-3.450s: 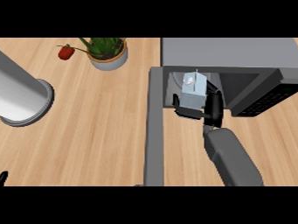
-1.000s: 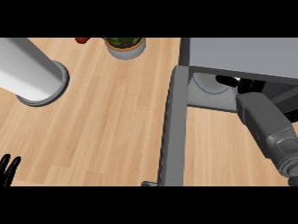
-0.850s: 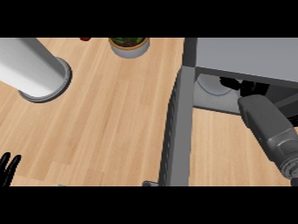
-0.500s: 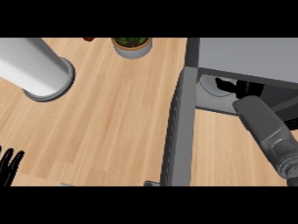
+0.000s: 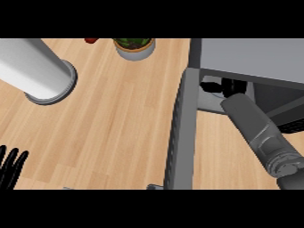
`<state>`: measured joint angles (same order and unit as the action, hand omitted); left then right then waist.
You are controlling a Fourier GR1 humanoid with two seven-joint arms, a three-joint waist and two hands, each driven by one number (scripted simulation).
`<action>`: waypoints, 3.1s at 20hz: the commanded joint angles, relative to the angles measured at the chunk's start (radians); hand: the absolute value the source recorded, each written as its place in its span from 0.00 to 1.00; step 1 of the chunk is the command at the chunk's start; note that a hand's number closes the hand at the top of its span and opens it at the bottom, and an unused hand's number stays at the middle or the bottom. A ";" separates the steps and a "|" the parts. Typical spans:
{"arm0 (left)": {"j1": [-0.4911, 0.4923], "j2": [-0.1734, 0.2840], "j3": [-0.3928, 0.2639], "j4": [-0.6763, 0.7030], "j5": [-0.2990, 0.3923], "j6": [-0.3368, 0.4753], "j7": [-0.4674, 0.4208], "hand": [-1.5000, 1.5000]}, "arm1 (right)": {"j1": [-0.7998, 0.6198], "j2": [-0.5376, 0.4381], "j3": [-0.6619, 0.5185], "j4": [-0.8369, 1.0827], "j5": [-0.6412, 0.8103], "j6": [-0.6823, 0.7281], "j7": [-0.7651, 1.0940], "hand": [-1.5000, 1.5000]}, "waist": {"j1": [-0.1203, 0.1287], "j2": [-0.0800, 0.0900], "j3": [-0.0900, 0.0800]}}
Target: Pick up the milk, place it into the microwave and close the microwave
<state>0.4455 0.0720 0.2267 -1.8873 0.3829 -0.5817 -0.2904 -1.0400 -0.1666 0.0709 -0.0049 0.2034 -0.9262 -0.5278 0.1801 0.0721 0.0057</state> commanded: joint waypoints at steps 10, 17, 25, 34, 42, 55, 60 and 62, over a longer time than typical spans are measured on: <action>0.003 0.013 0.020 0.011 -0.010 -0.013 -0.019 0.00 | 0.053 0.086 -0.126 -0.127 -0.125 0.215 -0.140 0.00 | -0.062 -0.021 0.002; 0.043 -0.013 0.011 -0.003 -0.011 -0.021 -0.034 0.00 | 0.129 0.123 -0.217 -0.171 -0.216 0.383 -0.274 0.00 | -0.088 -0.034 0.001; 0.026 0.004 0.032 -0.013 -0.002 -0.004 0.000 0.00 | 0.233 0.157 -0.265 -0.148 -0.255 0.479 -0.421 0.00 | -0.123 -0.048 -0.002; 0.147 -0.069 -0.039 -0.060 -0.097 -0.030 -0.035 0.00 | 0.393 0.147 -0.254 -0.186 -0.254 0.673 -0.546 0.00 | -0.158 -0.068 -0.005; 0.102 -0.037 -0.031 -0.096 -0.092 -0.032 0.067 0.00 | 0.590 0.154 -0.178 -0.341 -0.232 0.777 -0.540 0.00 | -0.188 -0.077 -0.006; 0.011 -0.022 -0.209 0.041 -0.270 -0.091 0.043 0.00 | 0.971 0.012 -0.147 -0.816 -0.302 0.869 -0.444 1.00 | -0.212 -0.080 -0.009; -0.062 -0.061 -0.313 0.041 -0.468 -0.029 0.016 1.00 | 1.116 -0.028 -0.157 -0.957 -0.350 0.909 -0.378 0.00 | -0.199 -0.077 -0.007; -0.104 -0.071 -0.370 0.104 -0.514 0.007 -0.025 1.00 | 1.153 -0.067 -0.203 -0.958 -0.394 0.962 -0.416 0.00 | -0.196 -0.075 -0.007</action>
<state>0.4069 0.0187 -0.0628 -1.8187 -0.0435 -0.6244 -0.3062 0.0181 -0.1938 -0.0999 -0.8918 -0.1398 -0.0326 -0.9312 -0.0171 -0.0043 -0.0015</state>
